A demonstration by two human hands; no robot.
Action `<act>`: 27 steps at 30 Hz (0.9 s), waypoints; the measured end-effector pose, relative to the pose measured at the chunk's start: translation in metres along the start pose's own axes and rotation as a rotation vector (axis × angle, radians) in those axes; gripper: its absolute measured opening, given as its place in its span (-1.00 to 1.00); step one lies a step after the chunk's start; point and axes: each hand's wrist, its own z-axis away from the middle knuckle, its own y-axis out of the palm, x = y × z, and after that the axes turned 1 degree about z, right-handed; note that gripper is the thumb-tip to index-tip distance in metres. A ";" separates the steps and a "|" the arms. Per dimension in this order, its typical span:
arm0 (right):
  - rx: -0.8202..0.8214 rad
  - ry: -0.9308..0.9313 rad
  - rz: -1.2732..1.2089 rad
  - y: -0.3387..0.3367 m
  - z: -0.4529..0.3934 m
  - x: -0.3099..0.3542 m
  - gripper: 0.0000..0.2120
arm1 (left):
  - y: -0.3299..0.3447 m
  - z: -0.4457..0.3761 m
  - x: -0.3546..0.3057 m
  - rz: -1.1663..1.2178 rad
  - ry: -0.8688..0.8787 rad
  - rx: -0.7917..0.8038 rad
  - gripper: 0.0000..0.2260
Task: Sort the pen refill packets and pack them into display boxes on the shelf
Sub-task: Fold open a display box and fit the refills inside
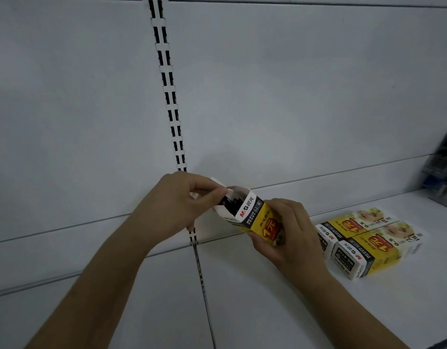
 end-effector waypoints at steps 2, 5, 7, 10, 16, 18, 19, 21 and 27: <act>0.028 0.029 -0.023 0.000 0.001 -0.002 -0.49 | 0.000 0.003 0.003 -0.069 0.036 0.050 -0.86; 0.048 0.080 -0.080 0.002 0.001 -0.002 -0.50 | 0.003 0.010 0.011 -0.109 0.094 0.054 -0.87; 0.062 0.101 -0.148 0.002 0.000 0.001 -0.51 | 0.007 0.017 0.019 -0.057 0.141 -0.004 -0.85; 0.057 0.134 -0.279 0.005 0.000 0.012 -0.53 | 0.017 0.034 0.027 0.014 0.208 -0.117 -0.84; 0.054 0.118 -0.392 0.008 -0.006 0.033 -0.55 | 0.024 0.042 0.020 0.112 0.333 -0.212 -0.78; 0.058 0.172 -0.460 0.010 -0.007 0.033 -0.60 | 0.029 0.043 0.021 0.134 0.332 -0.304 -0.79; 0.064 0.213 -0.502 0.011 -0.006 0.034 -0.61 | 0.033 0.043 0.023 0.150 0.324 -0.333 -0.79; 0.065 0.274 -0.567 0.012 -0.002 0.033 -0.61 | 0.042 0.045 0.023 0.196 0.317 -0.345 -0.79; 0.183 0.333 -0.673 0.011 0.008 0.030 -0.47 | 0.057 0.040 0.025 0.279 0.358 -0.361 -0.73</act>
